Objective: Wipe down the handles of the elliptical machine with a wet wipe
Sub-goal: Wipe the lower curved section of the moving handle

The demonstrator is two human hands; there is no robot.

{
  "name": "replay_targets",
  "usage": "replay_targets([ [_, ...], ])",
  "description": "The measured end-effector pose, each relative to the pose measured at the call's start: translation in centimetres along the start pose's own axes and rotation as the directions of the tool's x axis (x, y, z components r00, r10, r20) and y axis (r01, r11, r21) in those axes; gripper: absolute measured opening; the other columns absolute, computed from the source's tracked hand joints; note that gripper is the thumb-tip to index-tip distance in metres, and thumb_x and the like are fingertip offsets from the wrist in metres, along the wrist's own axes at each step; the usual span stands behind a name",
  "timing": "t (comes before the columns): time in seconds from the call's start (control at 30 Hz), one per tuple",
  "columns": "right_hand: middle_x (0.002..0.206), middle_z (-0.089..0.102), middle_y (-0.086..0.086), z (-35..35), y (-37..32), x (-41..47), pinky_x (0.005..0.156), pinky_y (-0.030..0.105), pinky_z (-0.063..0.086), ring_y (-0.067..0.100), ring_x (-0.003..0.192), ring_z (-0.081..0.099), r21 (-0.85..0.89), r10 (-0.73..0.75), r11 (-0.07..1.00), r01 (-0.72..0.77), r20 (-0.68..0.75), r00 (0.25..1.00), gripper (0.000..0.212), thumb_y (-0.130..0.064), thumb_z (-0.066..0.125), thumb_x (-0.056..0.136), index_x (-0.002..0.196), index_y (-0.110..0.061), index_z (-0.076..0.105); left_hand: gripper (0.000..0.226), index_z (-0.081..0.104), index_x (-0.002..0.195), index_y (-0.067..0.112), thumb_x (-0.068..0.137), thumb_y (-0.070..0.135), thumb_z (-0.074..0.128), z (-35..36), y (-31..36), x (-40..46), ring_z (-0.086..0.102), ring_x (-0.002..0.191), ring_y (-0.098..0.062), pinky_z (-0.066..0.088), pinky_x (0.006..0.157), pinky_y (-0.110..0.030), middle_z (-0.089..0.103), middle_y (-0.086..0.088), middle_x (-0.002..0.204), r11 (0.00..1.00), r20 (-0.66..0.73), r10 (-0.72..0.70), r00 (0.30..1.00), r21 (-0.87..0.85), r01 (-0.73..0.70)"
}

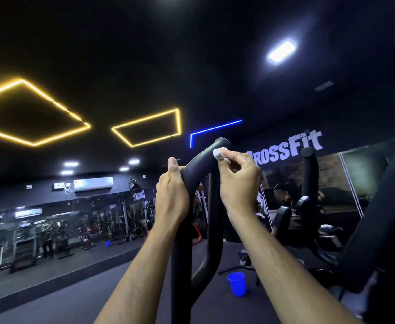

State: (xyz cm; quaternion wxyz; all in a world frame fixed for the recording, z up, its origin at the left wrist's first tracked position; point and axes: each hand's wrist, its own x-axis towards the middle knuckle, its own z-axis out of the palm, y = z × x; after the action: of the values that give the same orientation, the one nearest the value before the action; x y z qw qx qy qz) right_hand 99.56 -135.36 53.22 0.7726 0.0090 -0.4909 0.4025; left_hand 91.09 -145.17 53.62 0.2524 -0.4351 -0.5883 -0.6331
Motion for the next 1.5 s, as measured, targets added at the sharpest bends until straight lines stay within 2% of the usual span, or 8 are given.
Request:
replay_targets([
  [0.17,0.097,0.069,-0.01,0.7,-0.6,-3.6,0.079,0.016,0.055,0.006,0.091,0.071,0.072,0.017,0.997,-0.023,0.078,0.997,0.014,-0.014,0.075,0.091,0.099,-0.024,0.079,0.073,0.078,0.095,0.026,0.103,0.065,0.017,-0.3,-0.2,-0.1,0.071,0.078,-0.023,0.055,0.078,-0.041,0.077,-0.002,0.079,0.999,-0.01,-0.016,1.0,-0.052,0.015],
  [0.27,0.098,0.071,-0.013,-0.7,-0.5,-3.5,0.085,0.02,0.053,0.006,0.097,0.069,0.027,-0.085,0.996,0.081,0.2,0.976,0.012,-0.019,0.077,0.09,0.099,-0.026,0.079,0.062,0.078,0.101,0.02,0.11,0.056,0.028,-1.0,-1.4,-2.2,0.071,0.075,-0.033,0.056,0.072,-0.044,0.078,-0.012,0.085,0.94,0.047,-0.156,0.987,-0.299,0.163],
  [0.4,0.101,0.071,-0.013,-0.9,-0.1,-1.1,0.085,0.026,0.055,0.007,0.093,0.068,-0.023,-0.016,1.0,0.018,0.066,0.998,0.015,-0.017,0.072,0.091,0.101,-0.026,0.078,0.084,0.075,0.092,-0.001,0.107,0.065,0.025,-1.2,-2.6,-5.2,0.055,0.052,-0.027,0.043,0.049,-0.029,0.068,-0.021,0.068,0.83,0.218,-0.305,0.927,-0.416,0.371],
  [0.7,0.103,0.069,-0.009,1.3,0.2,-5.8,0.091,0.04,0.057,0.011,0.1,0.068,0.03,0.001,1.0,-0.002,0.03,1.0,0.03,-0.002,0.069,0.088,0.097,-0.031,0.071,0.089,0.069,0.084,0.0,0.103,0.071,0.019,-0.7,-3.4,-5.3,0.055,0.051,-0.028,0.046,0.054,-0.031,0.063,-0.023,0.064,0.886,0.117,-0.255,0.96,-0.371,0.28],
  [0.83,0.099,0.074,-0.005,-0.7,0.5,-5.4,0.088,0.034,0.057,0.01,0.096,0.071,0.012,-0.041,0.999,0.039,0.208,0.977,0.021,-0.008,0.076,0.087,0.097,-0.025,0.077,0.098,0.072,0.084,-0.001,0.094,0.081,0.02,-0.6,-3.8,-5.2,0.061,0.055,-0.03,0.05,0.065,-0.043,0.067,-0.025,0.067,0.9,0.126,-0.238,0.963,-0.345,0.268],
  [1.0,0.103,0.076,-0.003,-0.4,0.3,-1.0,0.089,0.036,0.058,0.011,0.096,0.071,0.059,0.155,0.987,-0.15,-0.09,0.984,0.023,-0.004,0.071,0.089,0.106,-0.019,0.077,0.096,0.069,0.082,-0.003,0.103,0.071,0.012,-0.8,-3.5,-5.5,0.061,0.053,-0.027,0.05,0.064,-0.038,0.068,-0.023,0.066,0.932,0.129,-0.212,0.969,-0.271,0.24],
  [1.23,0.103,0.068,-0.01,1.6,-0.7,-4.1,0.089,0.011,0.05,0.006,0.102,0.068,0.035,0.061,0.998,-0.057,-0.114,0.992,0.027,0.002,0.067,0.089,0.109,-0.014,0.077,0.092,0.069,0.068,0.012,0.101,0.074,0.01,-0.6,-3.8,-5.5,0.064,0.053,-0.025,0.051,0.069,-0.042,0.07,-0.015,0.062,0.943,0.087,-0.237,0.968,-0.219,0.251],
  [1.5,0.101,0.073,-0.002,-1.5,0.2,-5.8,0.085,0.022,0.053,0.006,0.099,0.069,0.013,-0.138,0.99,0.14,0.274,0.952,0.028,0.005,0.073,0.085,0.097,-0.02,0.076,0.098,0.072,0.071,0.009,0.097,0.079,0.009,-0.6,-4.3,-5.2,0.066,0.055,-0.027,0.054,0.075,-0.051,0.071,-0.016,0.064,0.94,0.087,-0.241,0.967,-0.226,0.255],
])
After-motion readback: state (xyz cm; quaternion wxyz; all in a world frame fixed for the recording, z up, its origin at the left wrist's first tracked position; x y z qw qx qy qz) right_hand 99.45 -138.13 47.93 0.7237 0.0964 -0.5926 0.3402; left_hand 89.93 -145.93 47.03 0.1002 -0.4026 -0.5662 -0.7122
